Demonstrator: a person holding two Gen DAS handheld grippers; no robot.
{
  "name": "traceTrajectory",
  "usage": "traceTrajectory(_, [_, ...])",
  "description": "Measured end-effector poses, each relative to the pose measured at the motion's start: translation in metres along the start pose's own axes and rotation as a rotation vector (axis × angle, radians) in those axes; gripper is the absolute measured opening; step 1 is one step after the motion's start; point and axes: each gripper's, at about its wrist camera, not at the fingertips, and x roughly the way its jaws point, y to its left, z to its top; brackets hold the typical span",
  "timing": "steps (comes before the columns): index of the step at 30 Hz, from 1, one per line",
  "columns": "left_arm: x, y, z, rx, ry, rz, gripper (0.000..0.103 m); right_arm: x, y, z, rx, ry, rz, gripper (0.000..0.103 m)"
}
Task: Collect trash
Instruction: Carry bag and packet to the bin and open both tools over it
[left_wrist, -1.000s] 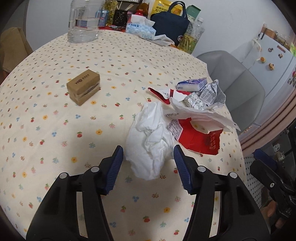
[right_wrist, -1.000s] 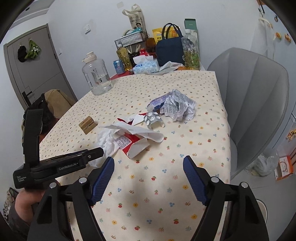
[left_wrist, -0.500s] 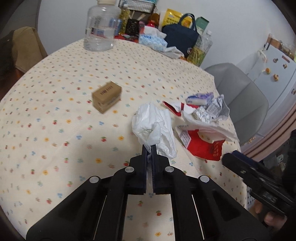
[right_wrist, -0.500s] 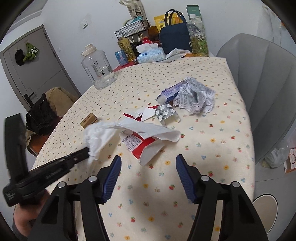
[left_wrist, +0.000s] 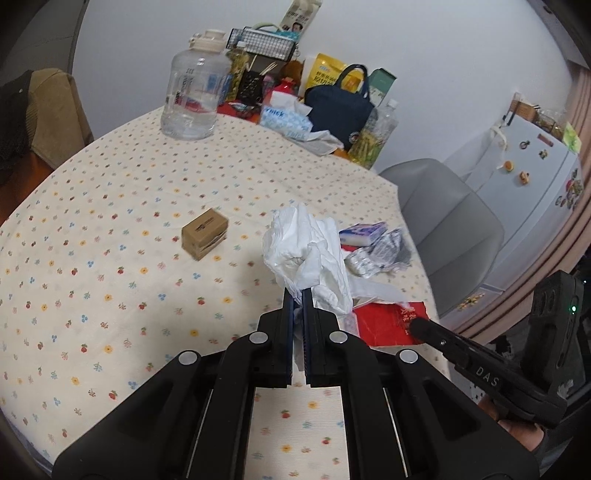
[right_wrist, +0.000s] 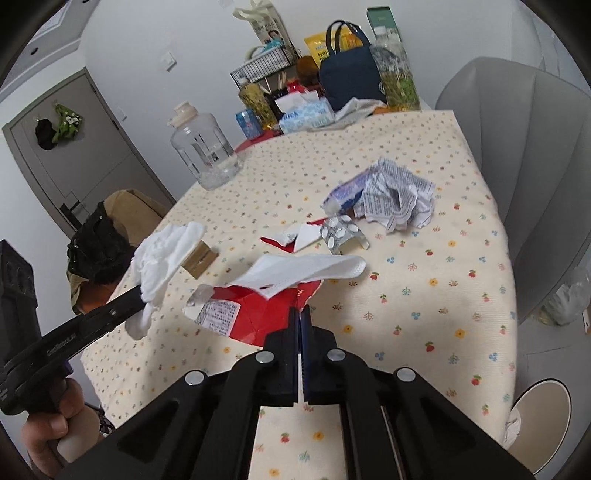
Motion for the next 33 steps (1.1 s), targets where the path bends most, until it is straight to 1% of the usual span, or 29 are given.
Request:
traceTrajectory(6, [-0.013, -0.021, 0.002, 0.034, -0.028, -0.044, 0.005, -0.035, 0.001, -0.002, -0.01, -0.058, -0.017, 0.002])
traceTrajectory(12, [-0.009, -0.039, -0.002, 0.063, -0.017, -0.065, 0.005, -0.06, -0.012, -0.005, 0.002, -0.104, -0.067, 0.002])
traceTrajectory(15, [-0.005, -0.048, -0.005, 0.078, -0.005, -0.068, 0.005, -0.072, -0.025, -0.008, 0.014, -0.122, -0.1, 0.002])
traceTrajectory(22, [0.01, -0.077, -0.014, 0.124, 0.033, -0.078, 0.005, -0.098, -0.06, -0.016, 0.074, -0.164, -0.143, 0.002])
traceTrajectory(26, [0.02, -0.101, -0.02, 0.167, 0.061, -0.101, 0.005, -0.118, -0.084, -0.024, 0.1, -0.194, -0.201, 0.003])
traceTrajectory(33, [0.041, -0.146, -0.031, 0.235, 0.108, -0.164, 0.005, -0.141, -0.129, -0.039, 0.17, -0.204, -0.282, 0.003])
